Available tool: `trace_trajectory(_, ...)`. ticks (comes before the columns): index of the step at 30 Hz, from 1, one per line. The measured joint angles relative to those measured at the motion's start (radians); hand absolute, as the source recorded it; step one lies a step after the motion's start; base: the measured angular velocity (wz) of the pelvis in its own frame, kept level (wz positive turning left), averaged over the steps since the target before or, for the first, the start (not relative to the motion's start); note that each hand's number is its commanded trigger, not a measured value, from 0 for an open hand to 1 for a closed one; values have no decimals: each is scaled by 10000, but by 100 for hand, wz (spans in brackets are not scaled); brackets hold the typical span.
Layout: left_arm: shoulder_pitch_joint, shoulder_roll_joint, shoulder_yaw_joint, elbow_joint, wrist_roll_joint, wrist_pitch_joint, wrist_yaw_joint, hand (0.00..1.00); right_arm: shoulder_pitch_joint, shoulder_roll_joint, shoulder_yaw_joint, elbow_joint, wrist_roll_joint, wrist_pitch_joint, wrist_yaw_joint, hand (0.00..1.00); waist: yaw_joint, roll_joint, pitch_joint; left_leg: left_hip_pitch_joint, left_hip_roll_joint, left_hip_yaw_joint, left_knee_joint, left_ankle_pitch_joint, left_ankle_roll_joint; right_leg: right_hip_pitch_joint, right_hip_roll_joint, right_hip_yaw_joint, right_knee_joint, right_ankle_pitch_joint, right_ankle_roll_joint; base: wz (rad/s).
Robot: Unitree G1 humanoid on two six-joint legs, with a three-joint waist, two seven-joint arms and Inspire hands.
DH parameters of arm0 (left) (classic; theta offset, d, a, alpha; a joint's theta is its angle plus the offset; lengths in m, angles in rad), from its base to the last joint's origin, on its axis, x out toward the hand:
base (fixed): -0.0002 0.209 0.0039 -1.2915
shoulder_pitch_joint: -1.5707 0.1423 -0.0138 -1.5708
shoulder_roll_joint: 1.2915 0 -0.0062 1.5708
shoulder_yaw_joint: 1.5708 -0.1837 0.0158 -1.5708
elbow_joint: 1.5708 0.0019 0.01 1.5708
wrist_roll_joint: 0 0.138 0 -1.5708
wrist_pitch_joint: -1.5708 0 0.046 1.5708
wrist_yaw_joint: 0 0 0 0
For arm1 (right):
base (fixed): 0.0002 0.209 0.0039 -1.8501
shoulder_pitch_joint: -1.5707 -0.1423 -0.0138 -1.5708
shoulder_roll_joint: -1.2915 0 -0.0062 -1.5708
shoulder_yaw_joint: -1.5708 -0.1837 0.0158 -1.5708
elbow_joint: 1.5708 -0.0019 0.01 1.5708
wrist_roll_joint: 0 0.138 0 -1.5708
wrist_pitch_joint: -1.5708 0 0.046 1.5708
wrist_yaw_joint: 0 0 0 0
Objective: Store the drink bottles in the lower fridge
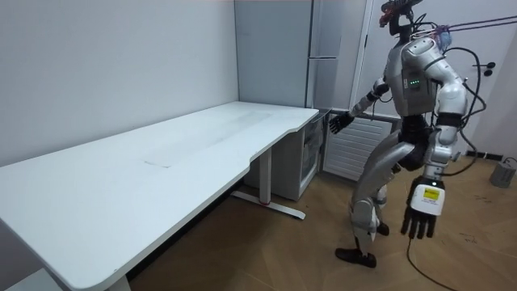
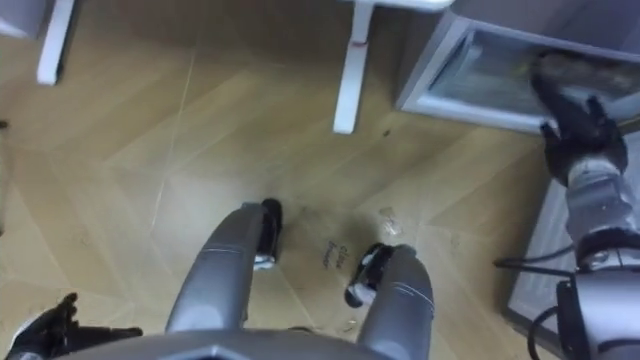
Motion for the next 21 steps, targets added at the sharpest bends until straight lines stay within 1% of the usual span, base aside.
trace_trajectory(1, -2, -142, 154, 113, 92, -36, 163, 0, 179, -74, -9, -117, -773, 0, -166, 0, -233, -10, -12, 405, 0, 26, -151, -68, 22, 441, 68, 12, -321, 83, 102, -11)
trace_trajectory(2, -3, -274, 334, 100, 303, -85, 256, 0, 474, -138, -98, -419, -1533, 3, -469, 0, -376, -45, -64, 752, 11, 65, -325, -133, 39, 822, 152, 23, -699, 151, 194, -11)
trace_trajectory(3, -8, -369, 482, 97, 422, -120, 277, 0, 628, -138, -203, -620, -1917, 5, -652, 0, -427, -72, -92, 937, 18, 96, -434, -146, 44, 1027, 184, 21, -888, 213, 217, -11)
trace_trajectory(4, -9, -546, 607, 139, 561, -212, 369, 0, 875, -132, -423, -994, -2692, 14, -988, 0, -606, -90, -109, 1366, 18, 155, -693, -155, 65, 1527, 258, 38, -1311, 346, 307, -17)
trace_trajectory(5, -7, -688, 634, 241, 666, -260, 378, 0, 1079, -135, -610, -1444, -3312, 18, -1350, 0, -708, -94, -125, 1856, 18, 267, -973, -137, 125, 1996, 326, 94, -1768, 492, 376, -16)
trace_trajectory(6, -8, -745, 639, 303, 664, -265, 385, 0, 1193, -135, -712, -1708, -3607, 17, -1534, 0, -761, -102, -165, 2061, 14, 327, -1111, -137, 144, 2196, 341, 111, -1959, 547, 408, -20)
trace_trajectory(7, -9, -863, 658, 386, 660, -254, 505, 0, 1402, -135, -824, -2233, -4131, -16, -1911, 0, -870, -116, -236, 2485, 7, 445, -1374, -140, 154, 2611, 367, 132, -2328, 659, 460, -23)
trace_trajectory(8, -8, -925, 659, 408, 681, -246, 594, 0, 1588, -134, -822, -2576, -4631, -64, -2221, 0, -866, -172, -269, 2980, -3, 604, -1682, -140, 156, 3043, 404, 222, -2683, 755, 507, -26)
trace_trajectory(9, -4, -932, 659, 410, 727, -242, 610, 0, 1710, -134, -827, -2739, -4849, -61, -2392, 0, -879, -221, -291, 3240, -17, 694, -1841, -140, 155, 3236, 420, 310, -2819, 779, 540, -31)
trace_trajectory(10, 25, -936, 673, 407, 946, -241, 686, 0, 1923, -134, -874, -3105, -5289, -22, -2753, 0, -869, -301, -339, 3669, -40, 859, -2111, -141, 154, 3560, 430, 417, -3039, 809, 573, -27)
trace_trajectory(12, 46, -973, 780, 412, 1164, -239, 767, 0, 2105, -137, -1036, -3793, -5965, -21, -3280, 0, -921, -378, -362, 4195, -77, 1059, -2445, -140, 150, 3899, 431, 585, -3247, 829, 606, -25)
trace_trajectory(14, 46, -1198, 1134, 402, 1501, -240, 806, 0, 2420, -143, -1389, -4439, -6907, -71, -3882, 0, -1000, -408, -367, 4753, -132, 1150, -2840, -126, 127, 4423, 446, 600, -3661, 886, 660, -11)
trace_trajectory(18, 34, -1495, 1559, 398, 1548, -241, 906, 0, 2703, -143, -1776, -4761, -7407, -80, -4545, 0, -1172, -487, -368, 5156, -123, 1215, -3196, -93, 82, 4920, 577, 601, -4270, 1106, 688, -5)
trace_trajectory(20, 35, -1734, 1869, 406, 1560, -239, 989, 0, 2705, -146, -2234, -4868, -7569, -82, -4925, 0, -1407, -504, -367, 5289, -149, 1246, -3370, -84, 76, 5085, 585, 594, -4465, 1194, 715, -5)
trace_trajectory(21, 40, -1777, 1933, 410, 1558, -238, 991, 0, 2712, -146, -2341, -4852, -7637, -82, -5012, 0, -1439, -502, -369, 5333, -152, 1256, -3401, -84, 75, 5127, 588, 590, -4502, 1204, 723, -7)
